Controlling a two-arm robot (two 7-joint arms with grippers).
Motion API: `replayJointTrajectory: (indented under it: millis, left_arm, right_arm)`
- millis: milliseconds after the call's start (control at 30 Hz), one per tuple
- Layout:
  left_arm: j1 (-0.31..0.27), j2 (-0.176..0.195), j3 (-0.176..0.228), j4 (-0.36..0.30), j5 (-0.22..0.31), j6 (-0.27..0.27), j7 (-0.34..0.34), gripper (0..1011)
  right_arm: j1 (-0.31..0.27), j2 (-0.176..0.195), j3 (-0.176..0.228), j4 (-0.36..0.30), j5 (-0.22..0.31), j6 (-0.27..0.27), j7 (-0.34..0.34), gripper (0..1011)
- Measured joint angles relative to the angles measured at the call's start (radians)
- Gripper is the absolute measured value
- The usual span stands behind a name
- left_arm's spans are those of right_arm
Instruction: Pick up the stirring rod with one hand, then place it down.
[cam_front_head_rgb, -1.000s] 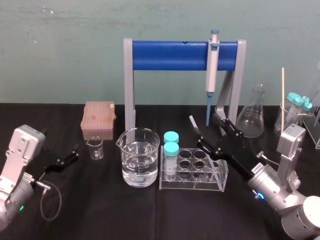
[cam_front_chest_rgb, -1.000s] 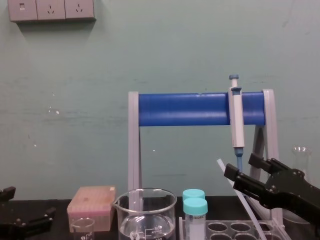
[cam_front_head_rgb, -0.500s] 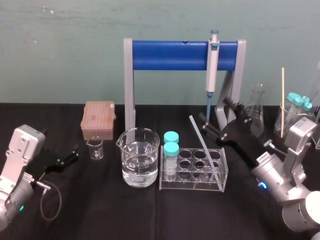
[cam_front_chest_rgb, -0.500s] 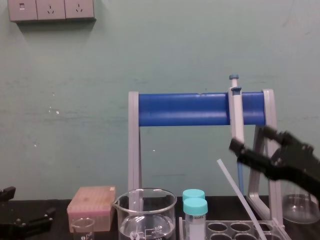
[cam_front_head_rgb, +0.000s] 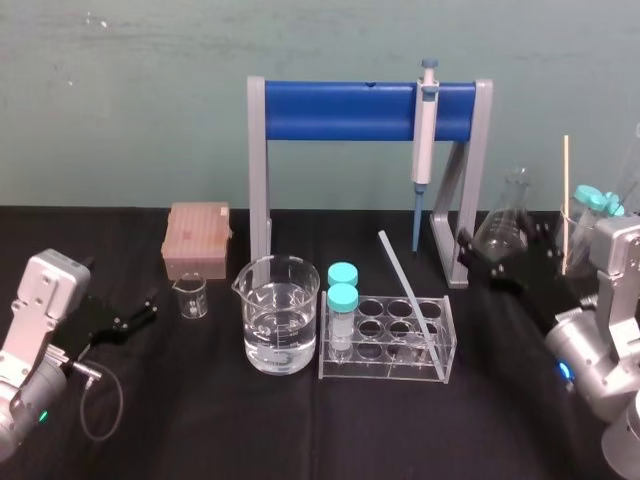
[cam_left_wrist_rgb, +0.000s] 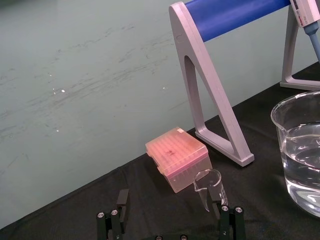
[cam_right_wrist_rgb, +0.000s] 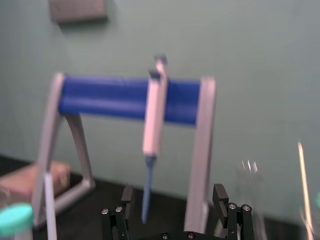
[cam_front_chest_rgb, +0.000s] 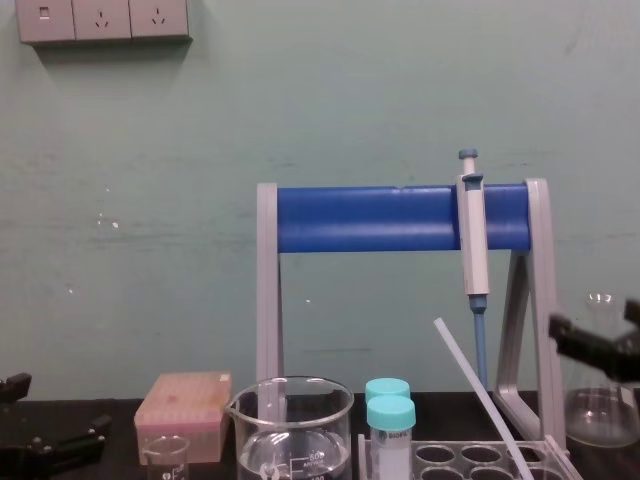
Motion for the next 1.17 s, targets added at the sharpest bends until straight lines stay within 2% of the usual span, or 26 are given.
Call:
replayJointTrajectory:
  millis: [33, 167, 267, 1167]
  left_arm:
    - [0.0, 0.0, 0.0, 0.0, 0.0, 0.0, 0.0, 1000]
    - [0.0, 0.0, 0.0, 0.0, 0.0, 0.0, 0.0, 1000]
    - [0.0, 0.0, 0.0, 0.0, 0.0, 0.0, 0.0, 1000]
    - [0.0, 0.0, 0.0, 0.0, 0.0, 0.0, 0.0, 1000]
  right_arm:
    - [-0.018, 0.002, 0.006, -0.02, -0.002, 0.049, -0.012, 1003]
    - [-0.056, 0.006, 0.014, -0.057, -0.005, 0.141, -0.028, 1003]
    - [-0.068, 0.007, 0.017, -0.068, -0.01, 0.166, -0.034, 1003]
    - [-0.069, 0.008, 0.016, -0.069, -0.011, 0.169, -0.035, 1003]
